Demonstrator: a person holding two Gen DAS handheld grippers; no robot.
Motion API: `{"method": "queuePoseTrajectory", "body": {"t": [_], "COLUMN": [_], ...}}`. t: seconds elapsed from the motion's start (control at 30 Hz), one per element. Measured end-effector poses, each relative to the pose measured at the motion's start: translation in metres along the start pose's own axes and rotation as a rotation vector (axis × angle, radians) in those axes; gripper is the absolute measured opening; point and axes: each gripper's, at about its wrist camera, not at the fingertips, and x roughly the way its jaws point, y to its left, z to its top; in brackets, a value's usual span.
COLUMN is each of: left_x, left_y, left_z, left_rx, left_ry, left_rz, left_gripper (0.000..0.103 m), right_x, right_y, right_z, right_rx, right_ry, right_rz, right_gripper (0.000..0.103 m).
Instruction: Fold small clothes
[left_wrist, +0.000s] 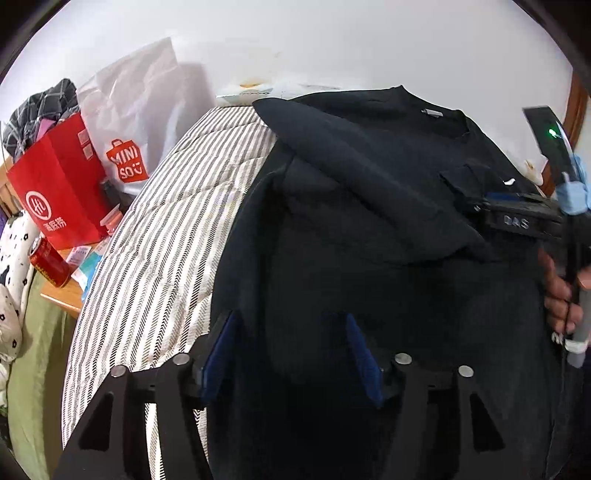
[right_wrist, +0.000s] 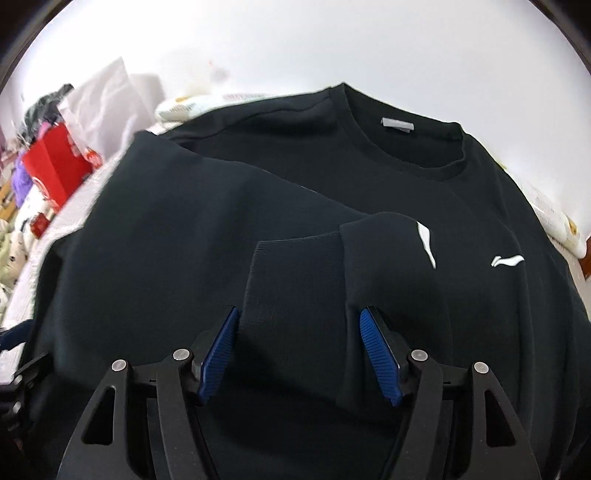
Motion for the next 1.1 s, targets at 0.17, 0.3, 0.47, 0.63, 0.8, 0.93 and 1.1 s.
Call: {"method": "queuePoseTrajectory", "body": {"t": [0.17,0.3,0.47,0.63,0.8,0.93,1.1], "left_x": [0.0,0.001,0.0,0.0,0.0,0.001,0.001], "left_y": [-0.002,-0.001,-0.002,-0.003,-0.003,-0.004,-0.004], "left_z": [0.0,-0.002,-0.002,-0.002,-0.002,-0.002,-0.002], "left_rx": [0.001,0.004,0.001,0.004,0.004,0.002,0.005], "left_ry": [-0.008,-0.017,-0.019,-0.017,-0.017,-0.017,-0.017], "left_rz": [0.004,-0.001,-0.009,-0.01,-0.009,-0.012,-0.012], "left_gripper": [0.063,0.066,0.068,0.069,0.07,0.071,0.072], "right_x": [0.001,-0.013,-0.047,-0.072,-0.075,-0.075,-0.077], "right_y": [0.003,-0.02,-0.094,-0.181,-0.217,-0.223,-0.233], "right_z": [0.001,-0.002,-0.01,-0.039,-0.067,-0.081,-0.096], "right_rx": [-0.041,-0.048,0.159,0.399,0.488,0.489,0.516], "right_ry": [-0.028,-0.037,-0.078,-0.091,-0.08,-0.042,0.008], "right_rz": [-0.015,-0.045,-0.107,-0.062,-0.025,-0.15,-0.135], "right_gripper": [0.052,0.023,0.022,0.022,0.026,0.017,0.016]}}
